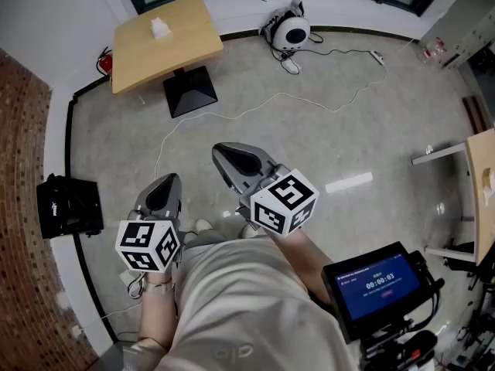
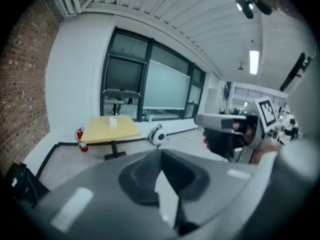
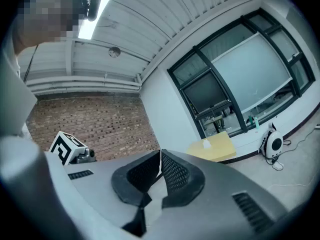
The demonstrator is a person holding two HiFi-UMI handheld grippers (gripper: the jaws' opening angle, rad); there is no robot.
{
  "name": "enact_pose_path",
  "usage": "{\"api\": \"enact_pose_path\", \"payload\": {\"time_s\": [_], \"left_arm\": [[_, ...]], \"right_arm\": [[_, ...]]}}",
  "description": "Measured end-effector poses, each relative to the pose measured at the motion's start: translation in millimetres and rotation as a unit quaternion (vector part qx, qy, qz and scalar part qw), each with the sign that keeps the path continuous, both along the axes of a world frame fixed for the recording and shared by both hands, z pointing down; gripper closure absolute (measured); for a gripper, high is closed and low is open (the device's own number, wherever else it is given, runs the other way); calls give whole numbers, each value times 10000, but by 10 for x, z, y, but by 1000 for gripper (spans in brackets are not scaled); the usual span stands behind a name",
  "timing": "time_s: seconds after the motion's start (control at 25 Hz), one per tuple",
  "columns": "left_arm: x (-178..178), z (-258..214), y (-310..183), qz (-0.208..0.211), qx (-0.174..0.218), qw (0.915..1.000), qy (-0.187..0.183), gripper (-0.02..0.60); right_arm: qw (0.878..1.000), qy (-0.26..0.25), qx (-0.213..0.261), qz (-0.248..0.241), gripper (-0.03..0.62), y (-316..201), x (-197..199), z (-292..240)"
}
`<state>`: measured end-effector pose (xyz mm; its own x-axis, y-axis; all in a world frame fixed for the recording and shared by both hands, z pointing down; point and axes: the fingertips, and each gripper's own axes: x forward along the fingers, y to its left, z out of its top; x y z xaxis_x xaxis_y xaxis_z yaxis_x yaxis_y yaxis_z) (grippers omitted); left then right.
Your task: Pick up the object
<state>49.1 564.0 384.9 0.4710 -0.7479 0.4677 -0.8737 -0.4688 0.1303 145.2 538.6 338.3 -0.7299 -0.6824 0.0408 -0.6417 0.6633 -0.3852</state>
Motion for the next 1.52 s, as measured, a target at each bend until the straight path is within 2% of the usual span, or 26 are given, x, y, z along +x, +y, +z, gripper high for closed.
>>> {"api": "enact_pose_path", "payload": {"time_s": [0.24, 0.44, 0.6, 0.76, 0.88, 1.0, 1.12, 1.28, 1.52], "left_arm": [[-31, 34, -133, -45, -56, 10000, -26, 578], [-292, 341, -976, -60, -175, 9997, 150, 578], [-839, 379, -1772, -217, -139, 9991, 348, 578], [-1428, 241, -2576, -287, 1, 9982, 521, 578], [-1831, 181, -3111, -315, 74, 9980, 542, 578], [-2132, 224, -3551, -418, -24, 9972, 628, 578], [-2214, 326, -3965, -451, -107, 9966, 675, 578], [-2127, 456, -4660, -458, -253, 9968, 606, 578], [-2199, 480, -5952, -762, -389, 9962, 170, 575]], "right_arm": [[10000, 18, -84, 32, 580, -59, 2, 75], [9996, 178, -229, 41, 580, -911, -267, 370], [9988, 397, -230, -144, 580, -1679, -832, 407], [9981, 391, -20, -480, 580, -2436, -1582, 154], [9961, 450, 183, -732, 580, -2864, -2147, 49], [9925, 759, 286, -915, 580, -3188, -2521, 97], [9893, 985, 296, -1032, 580, -3621, -2623, 226], [9909, 709, 100, -1142, 579, -4417, -2568, 337], [9858, 646, 100, -1544, 577, -5769, -2628, 445]]}}
